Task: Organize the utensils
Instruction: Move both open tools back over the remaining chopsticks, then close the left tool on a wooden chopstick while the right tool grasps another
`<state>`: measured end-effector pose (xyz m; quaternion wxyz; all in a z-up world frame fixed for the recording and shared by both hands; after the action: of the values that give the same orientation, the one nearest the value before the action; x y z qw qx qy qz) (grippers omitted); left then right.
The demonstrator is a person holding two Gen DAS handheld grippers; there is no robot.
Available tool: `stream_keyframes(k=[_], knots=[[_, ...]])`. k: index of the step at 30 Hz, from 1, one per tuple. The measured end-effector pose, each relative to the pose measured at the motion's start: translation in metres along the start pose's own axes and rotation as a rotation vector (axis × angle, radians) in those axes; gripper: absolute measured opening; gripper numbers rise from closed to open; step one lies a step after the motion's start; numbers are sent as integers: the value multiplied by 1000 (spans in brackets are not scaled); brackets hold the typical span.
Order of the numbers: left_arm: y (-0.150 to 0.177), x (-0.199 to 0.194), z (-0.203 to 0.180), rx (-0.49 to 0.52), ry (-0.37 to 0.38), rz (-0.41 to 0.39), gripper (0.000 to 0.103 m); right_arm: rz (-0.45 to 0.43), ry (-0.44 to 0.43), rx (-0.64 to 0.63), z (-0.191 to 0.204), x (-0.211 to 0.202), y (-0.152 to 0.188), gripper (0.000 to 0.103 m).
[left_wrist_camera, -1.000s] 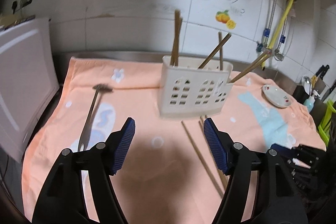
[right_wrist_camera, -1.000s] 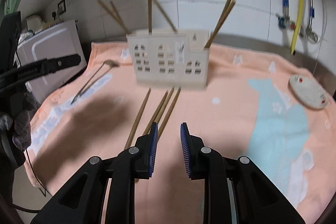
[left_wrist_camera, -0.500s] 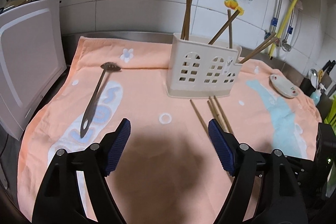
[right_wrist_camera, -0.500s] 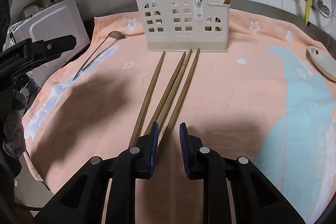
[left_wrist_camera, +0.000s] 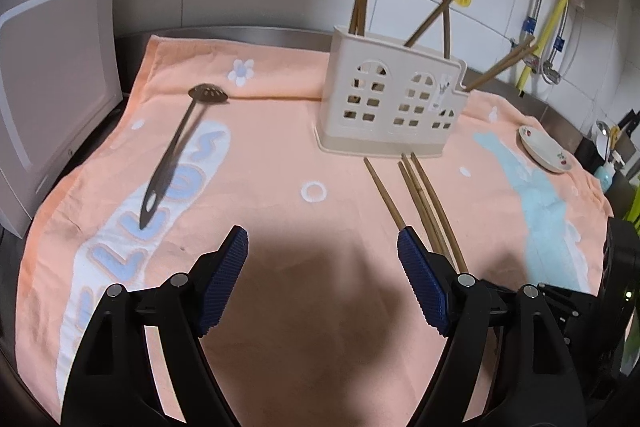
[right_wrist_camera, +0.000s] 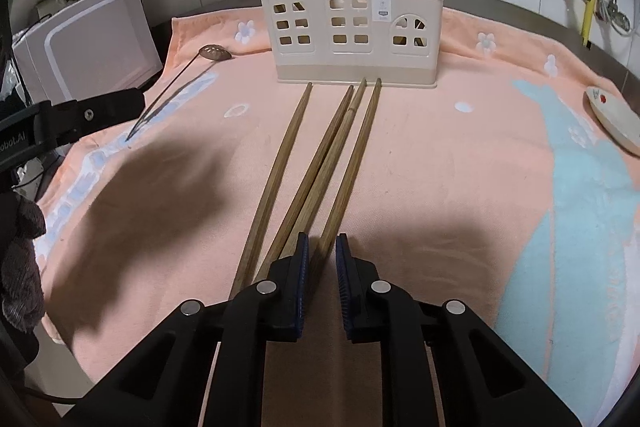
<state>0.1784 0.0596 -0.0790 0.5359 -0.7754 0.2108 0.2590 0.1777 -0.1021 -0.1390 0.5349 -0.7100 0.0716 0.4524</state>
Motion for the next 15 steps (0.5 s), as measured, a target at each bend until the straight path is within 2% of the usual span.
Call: stream_keyframes(k=[9,14,15], knots=[[22,15,-14,21,15,67,76,1,27,38,-15,-8,4,7],[36,25,-28,25,36,119,75,-12,43,53,-28,-19,8,6],[38,27,-31,19,40,129,72,-15,45,56,-30,-22,9,6]])
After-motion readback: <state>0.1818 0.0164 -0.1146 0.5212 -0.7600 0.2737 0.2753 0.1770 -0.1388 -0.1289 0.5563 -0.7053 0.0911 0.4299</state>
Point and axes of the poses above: each gripper's, at about its wrist camera, not at the fingertips, and x roughly the way its jaws point, z to its left, y to its underside, the point moved 9 cm from there along x, roughly the way its jaws point, and after that the axes turned 11 degrees about -x, right-handed, at the moved point
